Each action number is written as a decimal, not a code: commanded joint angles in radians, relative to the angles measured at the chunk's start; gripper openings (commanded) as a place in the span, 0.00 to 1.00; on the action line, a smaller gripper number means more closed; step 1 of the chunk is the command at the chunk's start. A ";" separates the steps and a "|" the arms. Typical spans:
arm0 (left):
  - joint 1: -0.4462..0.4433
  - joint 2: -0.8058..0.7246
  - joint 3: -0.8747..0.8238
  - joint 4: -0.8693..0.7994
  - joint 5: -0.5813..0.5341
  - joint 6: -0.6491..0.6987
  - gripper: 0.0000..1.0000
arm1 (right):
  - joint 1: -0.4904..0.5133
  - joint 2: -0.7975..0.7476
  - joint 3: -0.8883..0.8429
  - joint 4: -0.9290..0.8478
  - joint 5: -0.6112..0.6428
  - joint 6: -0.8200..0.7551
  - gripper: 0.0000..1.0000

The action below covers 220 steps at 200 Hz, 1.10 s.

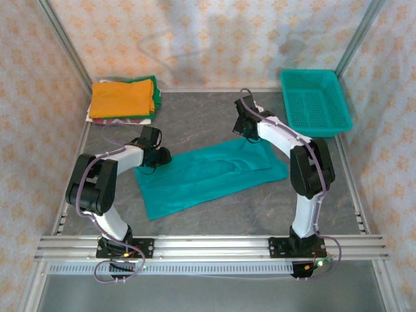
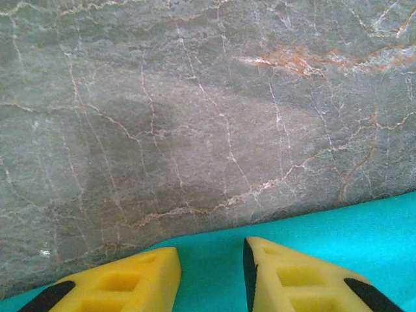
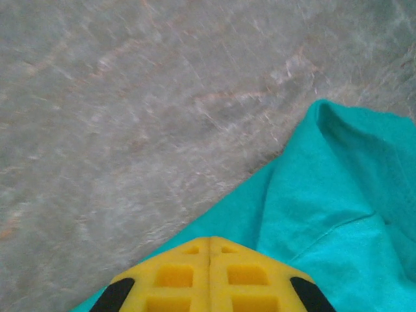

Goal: Fold and stack the t-shirts

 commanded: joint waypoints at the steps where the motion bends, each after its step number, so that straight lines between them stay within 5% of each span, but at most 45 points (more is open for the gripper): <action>1: 0.010 0.023 -0.043 -0.109 -0.059 -0.017 0.35 | -0.018 0.071 0.014 -0.038 0.010 0.014 0.00; 81: 0.012 0.013 -0.058 -0.105 -0.080 -0.036 0.35 | -0.153 0.075 -0.098 -0.056 0.160 0.001 0.00; 134: 0.012 0.003 -0.057 -0.119 -0.083 -0.033 0.36 | -0.168 0.041 -0.140 0.024 0.077 -0.021 0.00; 220: 0.011 -0.186 -0.140 -0.167 -0.042 -0.080 0.35 | -0.112 0.342 0.222 0.007 -0.065 -0.009 0.00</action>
